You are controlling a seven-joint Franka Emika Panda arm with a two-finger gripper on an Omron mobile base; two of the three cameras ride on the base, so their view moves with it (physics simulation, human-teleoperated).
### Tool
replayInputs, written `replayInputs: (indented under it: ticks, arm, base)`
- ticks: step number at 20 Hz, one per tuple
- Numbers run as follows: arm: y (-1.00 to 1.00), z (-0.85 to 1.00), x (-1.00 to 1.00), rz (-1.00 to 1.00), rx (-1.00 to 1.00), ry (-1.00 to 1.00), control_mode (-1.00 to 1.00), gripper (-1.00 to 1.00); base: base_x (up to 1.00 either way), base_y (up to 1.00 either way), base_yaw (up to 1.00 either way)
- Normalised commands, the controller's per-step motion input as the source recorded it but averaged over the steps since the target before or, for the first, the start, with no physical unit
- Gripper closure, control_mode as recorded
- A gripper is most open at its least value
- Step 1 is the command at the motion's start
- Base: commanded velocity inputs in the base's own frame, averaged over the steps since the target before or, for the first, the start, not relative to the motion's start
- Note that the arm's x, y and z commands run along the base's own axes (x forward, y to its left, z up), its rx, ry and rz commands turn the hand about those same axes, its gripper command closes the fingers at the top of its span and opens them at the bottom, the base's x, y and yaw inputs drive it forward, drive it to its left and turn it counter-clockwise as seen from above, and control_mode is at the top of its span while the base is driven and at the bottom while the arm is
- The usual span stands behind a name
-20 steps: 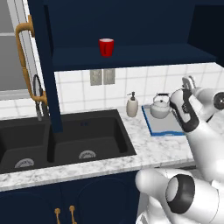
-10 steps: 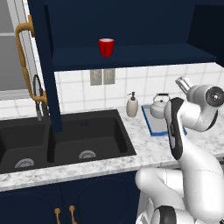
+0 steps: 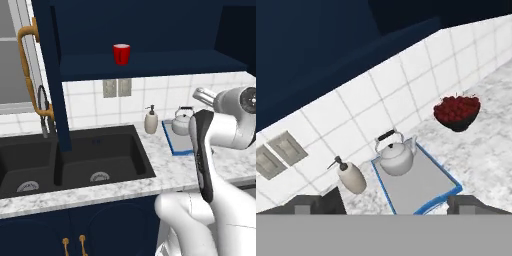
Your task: Pick the kettle from the counter and place it on the tray. Then pick the mug from the cabinet and place it on the tray. Then close the cabinet doors.
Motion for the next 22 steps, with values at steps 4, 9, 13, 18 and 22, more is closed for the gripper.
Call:
replayInputs:
  ticks: [4, 9, 13, 18, 22]
  arm:
    - [0.41, 0.37, -0.28, 0.37, -0.12, 0.0, -1.0, -1.0]
    - [0.61, 0.41, -0.03, 0.19, -0.12, 0.15, -1.0, -1.0]
    - [0.7, 0.39, 0.0, 0.0, -0.15, 0.05, -1.0, -1.0]
    - [0.61, 0.31, 0.07, 0.0, -0.11, 0.0, -1.0, -1.0]
    - [0.48, 0.32, 0.21, 0.03, -0.13, 0.04, -1.0, -1.0]
  base:
    - [0.0, 0.0, 0.0]
    - [0.0, 0.0, 0.0]
    - [0.0, 0.0, 0.0]
    - [0.0, 0.0, 0.0]
    - [0.0, 0.0, 0.0]
